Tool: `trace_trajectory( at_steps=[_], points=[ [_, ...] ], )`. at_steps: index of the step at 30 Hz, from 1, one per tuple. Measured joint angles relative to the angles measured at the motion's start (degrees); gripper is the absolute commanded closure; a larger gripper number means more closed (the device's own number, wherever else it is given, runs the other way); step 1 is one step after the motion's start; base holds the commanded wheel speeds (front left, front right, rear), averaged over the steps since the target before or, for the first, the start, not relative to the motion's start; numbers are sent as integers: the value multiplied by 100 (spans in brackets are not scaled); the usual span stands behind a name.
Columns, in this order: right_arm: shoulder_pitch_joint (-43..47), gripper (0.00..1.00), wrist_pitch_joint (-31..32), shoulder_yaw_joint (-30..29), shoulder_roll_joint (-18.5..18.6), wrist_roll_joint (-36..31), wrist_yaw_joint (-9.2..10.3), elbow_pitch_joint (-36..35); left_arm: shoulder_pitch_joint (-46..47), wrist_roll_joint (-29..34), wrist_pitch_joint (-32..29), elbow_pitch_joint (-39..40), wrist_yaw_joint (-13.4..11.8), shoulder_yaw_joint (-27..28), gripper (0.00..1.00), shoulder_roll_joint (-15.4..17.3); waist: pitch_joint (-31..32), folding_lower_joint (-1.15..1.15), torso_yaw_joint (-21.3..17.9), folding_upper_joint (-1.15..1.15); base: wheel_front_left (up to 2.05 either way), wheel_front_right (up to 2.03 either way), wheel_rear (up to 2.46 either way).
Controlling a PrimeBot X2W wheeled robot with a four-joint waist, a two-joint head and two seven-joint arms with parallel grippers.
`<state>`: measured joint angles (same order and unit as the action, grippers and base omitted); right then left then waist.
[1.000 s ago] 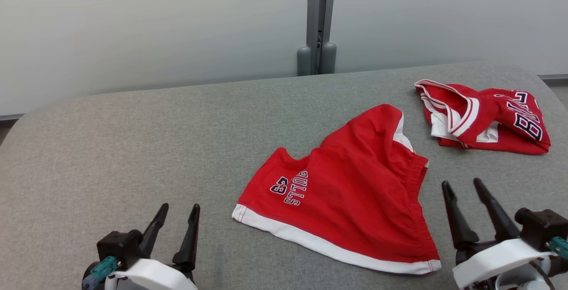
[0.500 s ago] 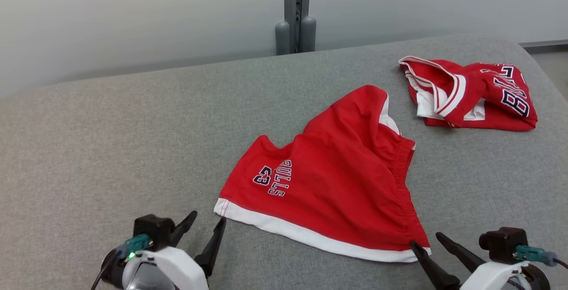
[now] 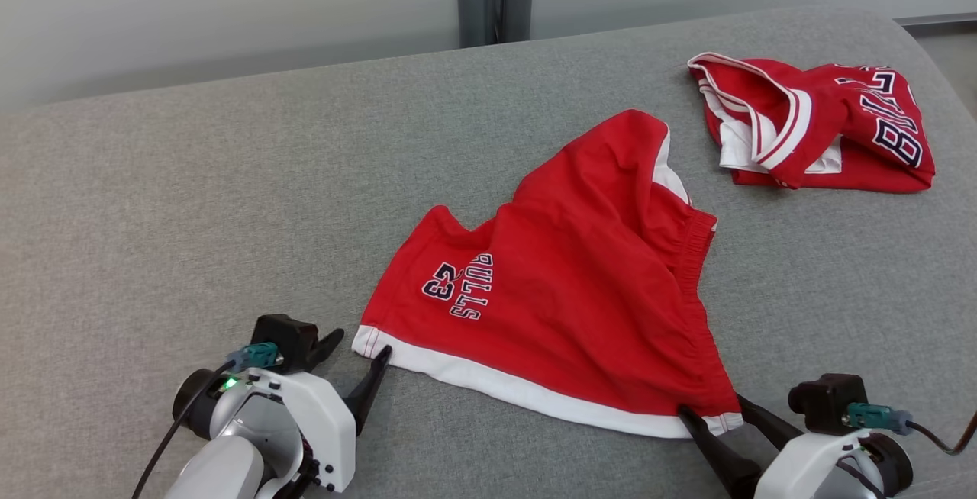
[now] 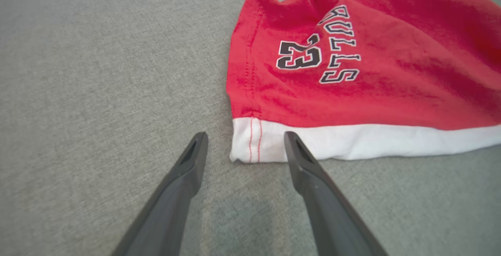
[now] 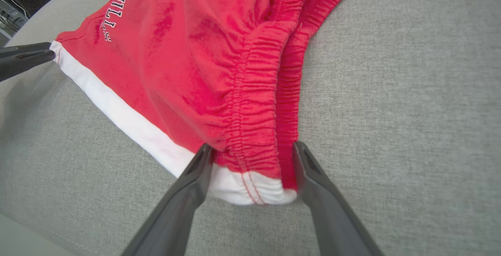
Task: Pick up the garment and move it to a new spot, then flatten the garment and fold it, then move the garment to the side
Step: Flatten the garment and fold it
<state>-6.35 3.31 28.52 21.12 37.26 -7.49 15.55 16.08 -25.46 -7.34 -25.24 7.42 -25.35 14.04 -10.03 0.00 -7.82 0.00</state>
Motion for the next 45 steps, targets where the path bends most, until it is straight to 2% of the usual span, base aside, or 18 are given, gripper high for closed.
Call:
trace_trajectory(
  at_steps=[6,7,8,9,10,11,12,18,24,27,36,40,45],
  points=[
    [-164,0,-122,213,-57,9,0,127,208,-114,34,-357,1,-242,0,1,-44,0,-54,0,0,0,0],
    [-174,13,-141,234,-56,14,0,149,235,-134,44,-389,1,-271,0,0,-46,0,-53,0,0,0,0],
    [-187,36,-157,264,-55,40,0,175,250,-143,88,-433,1,-298,13,2,-46,0,-50,0,0,0,0],
    [-200,53,-175,292,-55,66,0,190,264,-153,104,-461,1,-327,57,3,-45,0,-47,0,0,0,0],
    [-218,62,-183,322,-55,73,0,202,286,-176,143,-485,0,-359,98,9,-45,0,-43,0,0,0,0],
    [-232,79,-200,343,-54,93,0,215,307,-193,183,-490,1,-382,100,13,-47,0,-37,0,0,0,0],
    [-246,100,-226,360,-52,120,0,231,318,-214,211,-500,1,-409,100,13,-46,0,-30,0,0,0,0],
    [-295,100,-441,410,18,218,0,247,314,-511,426,-377,1,-522,100,52,44,0,11,0,0,0,0],
    [-257,100,-770,311,148,554,0,-123,91,-778,573,167,-1,-379,100,286,259,0,77,0,0,0,0],
    [-194,100,-869,215,243,724,0,-334,-63,-847,584,470,-76,-290,100,392,349,0,102,0,0,0,0],
    [118,100,-758,-51,580,1192,0,-1262,-803,-1273,210,2096,-446,15,100,716,550,0,241,0,0,0,0],
    [-207,100,-557,-55,695,1251,0,-1514,-616,-1305,-94,2443,-446,57,100,888,476,0,270,0,0,0,0],
    [-1256,100,-142,40,773,1568,1,-1495,478,-1391,-651,2287,-296,181,100,1147,226,0,308,0,0,0,0]
  ],
)
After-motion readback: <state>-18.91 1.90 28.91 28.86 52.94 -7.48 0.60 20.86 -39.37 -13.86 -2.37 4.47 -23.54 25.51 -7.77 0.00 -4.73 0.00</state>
